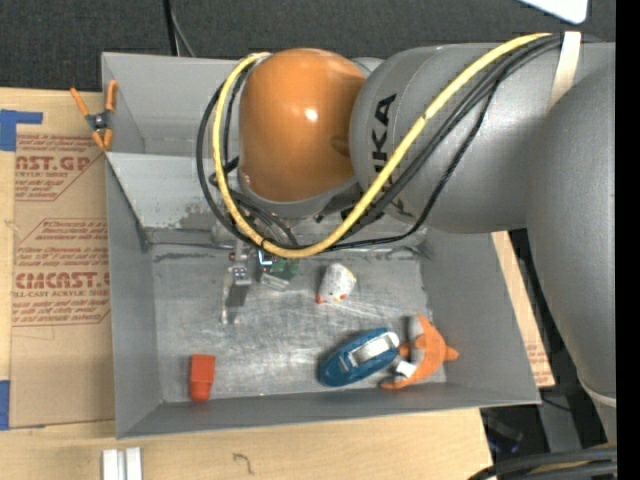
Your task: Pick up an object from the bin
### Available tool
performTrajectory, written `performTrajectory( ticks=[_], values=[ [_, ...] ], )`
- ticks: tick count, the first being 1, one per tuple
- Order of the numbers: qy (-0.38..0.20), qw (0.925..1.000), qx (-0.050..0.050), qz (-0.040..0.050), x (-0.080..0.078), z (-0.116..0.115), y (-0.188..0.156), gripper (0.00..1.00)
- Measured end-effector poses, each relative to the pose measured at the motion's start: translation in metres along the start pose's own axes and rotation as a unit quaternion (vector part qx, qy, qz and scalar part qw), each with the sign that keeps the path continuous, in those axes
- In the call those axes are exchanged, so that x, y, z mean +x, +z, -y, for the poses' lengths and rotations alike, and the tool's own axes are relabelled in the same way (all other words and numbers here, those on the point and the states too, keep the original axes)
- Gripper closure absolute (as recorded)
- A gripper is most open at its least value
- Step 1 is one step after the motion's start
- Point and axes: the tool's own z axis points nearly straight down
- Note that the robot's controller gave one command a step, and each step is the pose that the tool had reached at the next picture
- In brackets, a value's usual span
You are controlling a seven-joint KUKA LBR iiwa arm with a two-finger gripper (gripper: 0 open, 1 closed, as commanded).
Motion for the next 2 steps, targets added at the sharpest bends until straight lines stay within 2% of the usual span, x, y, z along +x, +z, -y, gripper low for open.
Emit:
performTrajectory(
  ticks=[1,2],
  values=[
    [0.001,1.0000,-0.001,0.0038,-0.002,0.001,-0.005,0.00],
    [-0.023,0.9997,-0.002,0.0080,0.002,0.012,0.029,0.00]
  ],
)
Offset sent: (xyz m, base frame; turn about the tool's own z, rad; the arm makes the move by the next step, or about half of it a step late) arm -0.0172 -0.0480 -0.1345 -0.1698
